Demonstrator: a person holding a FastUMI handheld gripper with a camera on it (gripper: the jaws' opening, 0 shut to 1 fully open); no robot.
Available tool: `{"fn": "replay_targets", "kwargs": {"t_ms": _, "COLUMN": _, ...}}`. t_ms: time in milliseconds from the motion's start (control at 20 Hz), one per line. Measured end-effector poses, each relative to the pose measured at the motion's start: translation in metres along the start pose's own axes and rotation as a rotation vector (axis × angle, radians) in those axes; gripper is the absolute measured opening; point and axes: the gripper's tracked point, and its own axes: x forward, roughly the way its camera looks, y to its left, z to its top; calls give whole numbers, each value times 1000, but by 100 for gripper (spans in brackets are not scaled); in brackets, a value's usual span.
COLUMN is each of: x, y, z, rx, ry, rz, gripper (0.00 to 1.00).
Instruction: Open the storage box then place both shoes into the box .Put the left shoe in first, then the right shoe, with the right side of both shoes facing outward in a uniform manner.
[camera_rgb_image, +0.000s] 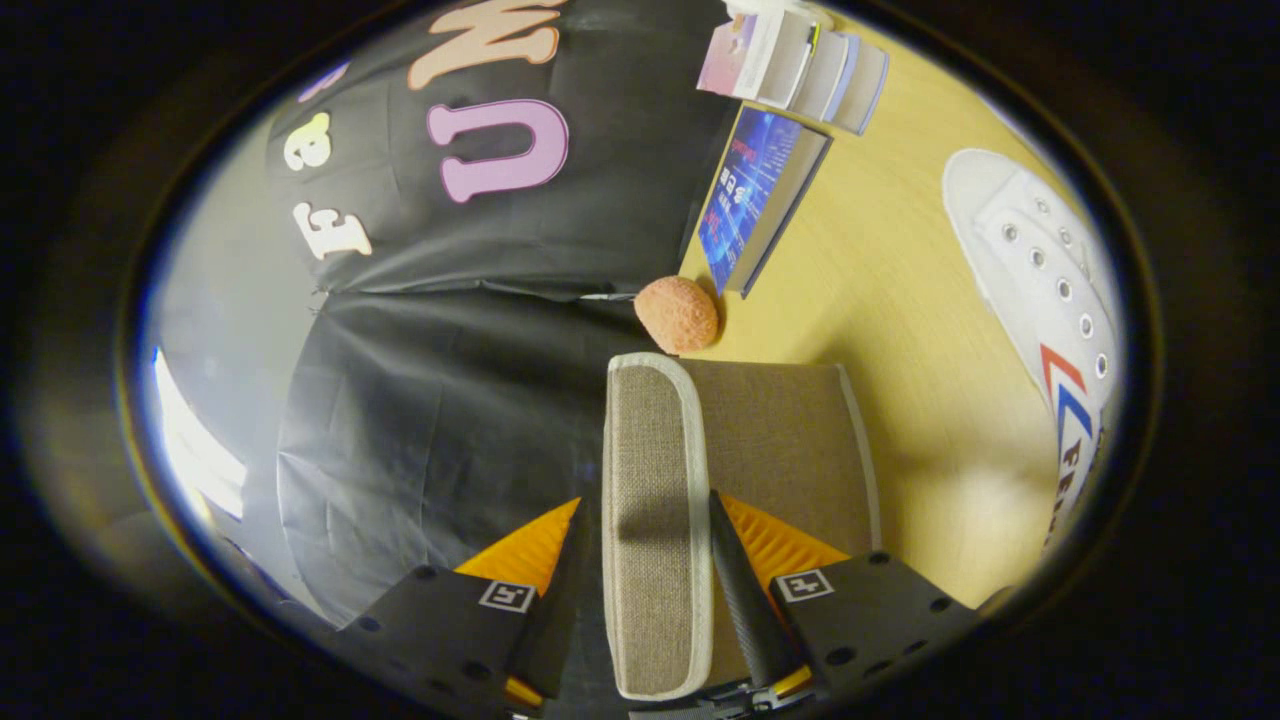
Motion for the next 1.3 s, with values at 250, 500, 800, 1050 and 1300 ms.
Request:
{"fn": "replay_targets", "kwargs": {"t_ms": 250, "x": -15, "y": 20, "z": -2, "rx": 15, "ry": 18, "rz": 57, "gripper": 63}}
{"fn": "replay_targets", "kwargs": {"t_ms": 500, "x": -12, "y": 15, "z": -18, "rx": -2, "ry": 71, "rz": 36, "gripper": 41}}
{"fn": "replay_targets", "kwargs": {"t_ms": 800, "x": -7, "y": 5, "z": -15, "rx": -10, "ry": 54, "rz": -4, "gripper": 23}}
{"fn": "replay_targets", "kwargs": {"t_ms": 1050, "x": -6, "y": 4, "z": -10, "rx": -44, "ry": 21, "rz": -31, "gripper": 2}}
{"fn": "replay_targets", "kwargs": {"t_ms": 1300, "x": -8, "y": 35, "z": -15, "rx": -58, "ry": 27, "rz": 10, "gripper": 2}}
